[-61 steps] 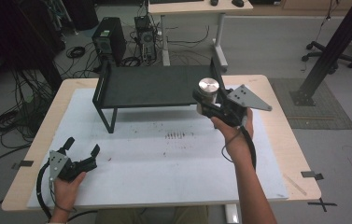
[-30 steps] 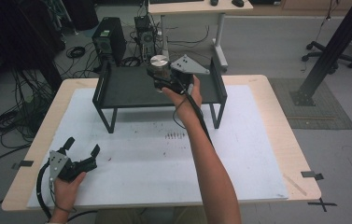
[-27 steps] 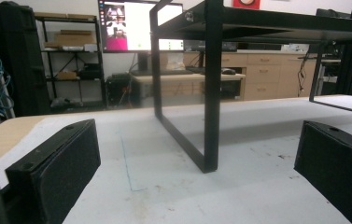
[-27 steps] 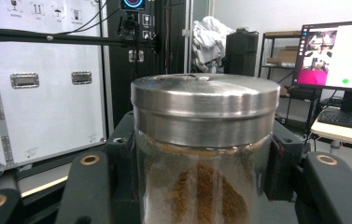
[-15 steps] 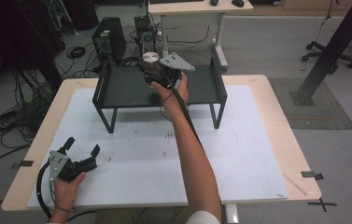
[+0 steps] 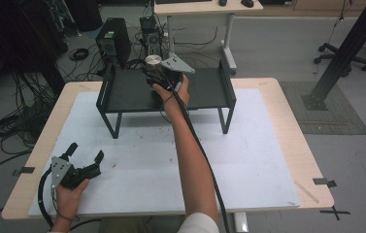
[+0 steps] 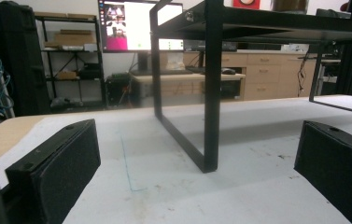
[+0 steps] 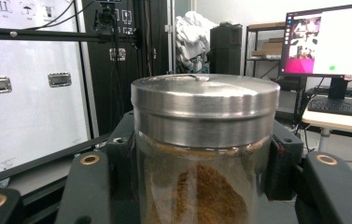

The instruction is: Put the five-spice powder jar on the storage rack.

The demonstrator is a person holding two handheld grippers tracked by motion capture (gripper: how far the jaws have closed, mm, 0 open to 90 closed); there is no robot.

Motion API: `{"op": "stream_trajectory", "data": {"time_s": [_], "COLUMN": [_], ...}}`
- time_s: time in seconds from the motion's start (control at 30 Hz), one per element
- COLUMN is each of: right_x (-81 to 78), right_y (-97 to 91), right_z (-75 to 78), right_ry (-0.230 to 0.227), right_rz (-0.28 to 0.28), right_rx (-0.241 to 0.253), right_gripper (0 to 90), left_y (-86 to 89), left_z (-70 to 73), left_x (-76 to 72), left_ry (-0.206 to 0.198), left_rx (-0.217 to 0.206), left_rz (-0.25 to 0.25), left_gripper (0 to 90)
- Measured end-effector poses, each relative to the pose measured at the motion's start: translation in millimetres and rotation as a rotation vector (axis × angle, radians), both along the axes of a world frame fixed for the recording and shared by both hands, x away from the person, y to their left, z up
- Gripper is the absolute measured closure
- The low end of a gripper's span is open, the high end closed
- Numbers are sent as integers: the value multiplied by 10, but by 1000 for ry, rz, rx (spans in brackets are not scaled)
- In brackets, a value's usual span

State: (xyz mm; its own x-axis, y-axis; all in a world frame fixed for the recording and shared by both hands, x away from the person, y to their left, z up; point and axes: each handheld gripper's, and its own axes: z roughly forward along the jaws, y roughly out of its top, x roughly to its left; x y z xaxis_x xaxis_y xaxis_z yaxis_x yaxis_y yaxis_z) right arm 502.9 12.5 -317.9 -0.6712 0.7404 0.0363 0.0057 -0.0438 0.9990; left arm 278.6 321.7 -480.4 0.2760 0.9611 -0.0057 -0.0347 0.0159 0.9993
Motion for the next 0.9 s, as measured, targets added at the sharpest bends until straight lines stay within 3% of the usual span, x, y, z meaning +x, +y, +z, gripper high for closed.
{"op": "stream_trajectory", "data": {"time_s": [0.33,0.9], "right_x": [41,22], "right_y": [52,55], "right_z": [-123,-137], "right_ry": [27,10], "right_rz": [-9,-16], "right_rx": [0,-6], "right_gripper": [431,431], "left_y": [0,-2], "left_z": [0,-1], "left_x": [0,-1], "left_ry": [-1,-4], "left_rx": [1,0], "left_rz": [-1,-2], "left_gripper": [5,5]}}
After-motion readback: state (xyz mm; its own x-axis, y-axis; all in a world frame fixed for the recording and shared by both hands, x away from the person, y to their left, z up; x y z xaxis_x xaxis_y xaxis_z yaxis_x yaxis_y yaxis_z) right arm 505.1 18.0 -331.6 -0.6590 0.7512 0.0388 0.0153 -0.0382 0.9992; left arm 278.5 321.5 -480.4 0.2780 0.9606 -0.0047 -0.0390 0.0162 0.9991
